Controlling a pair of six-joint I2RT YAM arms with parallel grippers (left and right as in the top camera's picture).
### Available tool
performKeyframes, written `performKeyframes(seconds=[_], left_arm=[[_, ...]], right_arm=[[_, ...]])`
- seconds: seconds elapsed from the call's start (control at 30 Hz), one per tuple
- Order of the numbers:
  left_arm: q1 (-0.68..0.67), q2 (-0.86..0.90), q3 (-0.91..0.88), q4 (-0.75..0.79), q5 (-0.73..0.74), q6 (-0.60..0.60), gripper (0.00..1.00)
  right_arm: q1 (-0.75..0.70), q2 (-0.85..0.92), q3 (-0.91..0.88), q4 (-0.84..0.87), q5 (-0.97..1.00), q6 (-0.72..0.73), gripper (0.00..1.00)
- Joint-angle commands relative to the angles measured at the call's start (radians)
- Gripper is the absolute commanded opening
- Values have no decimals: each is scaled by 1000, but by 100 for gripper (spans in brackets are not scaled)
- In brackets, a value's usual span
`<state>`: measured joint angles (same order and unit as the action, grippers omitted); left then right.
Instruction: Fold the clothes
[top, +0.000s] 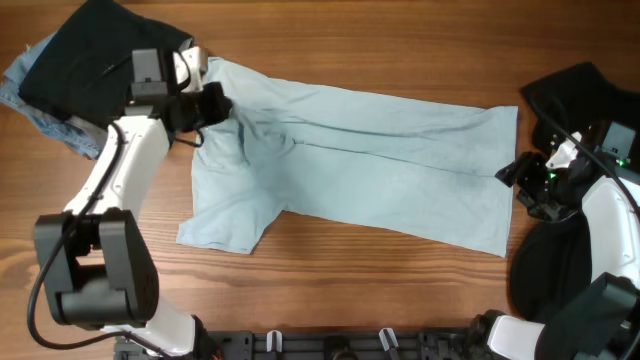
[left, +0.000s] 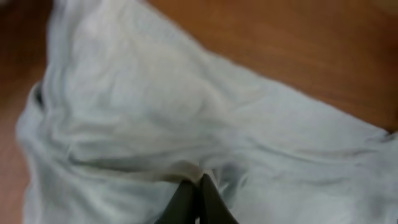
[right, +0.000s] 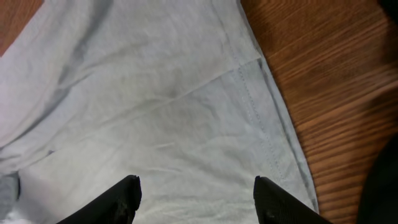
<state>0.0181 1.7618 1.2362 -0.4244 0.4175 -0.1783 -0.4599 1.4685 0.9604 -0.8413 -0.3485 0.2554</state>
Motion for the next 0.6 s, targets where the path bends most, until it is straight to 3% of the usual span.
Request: performKeyframes(seconds=[0.0, 0.23, 0.27, 0.33, 0.37, 0.5, 0.57], left_arm=[[-53, 6, 11, 70, -16, -21, 4], [-95, 83, 11, 151, -109, -44, 5], [-95, 95, 11, 164, -115, -51, 9], [-94, 120, 11, 195, -131, -66, 43], [-94, 126, 11, 203, -131, -66, 44], [-94, 121, 12, 185, -127, -66, 63], [-93, 111, 12, 103, -127, -62, 63]], right_arm=[[-3, -14, 17, 13, -15, -16, 63], [-3, -14, 17, 26, -15, -16, 63], [-3, -14, 17, 27, -15, -16, 63], [-3, -14, 17, 26, -15, -16, 63], [-3, -14, 17, 26, -15, -16, 63], [-3, -14, 17, 25, -15, -16, 63], [-3, -14, 17, 20, -15, -17, 63]])
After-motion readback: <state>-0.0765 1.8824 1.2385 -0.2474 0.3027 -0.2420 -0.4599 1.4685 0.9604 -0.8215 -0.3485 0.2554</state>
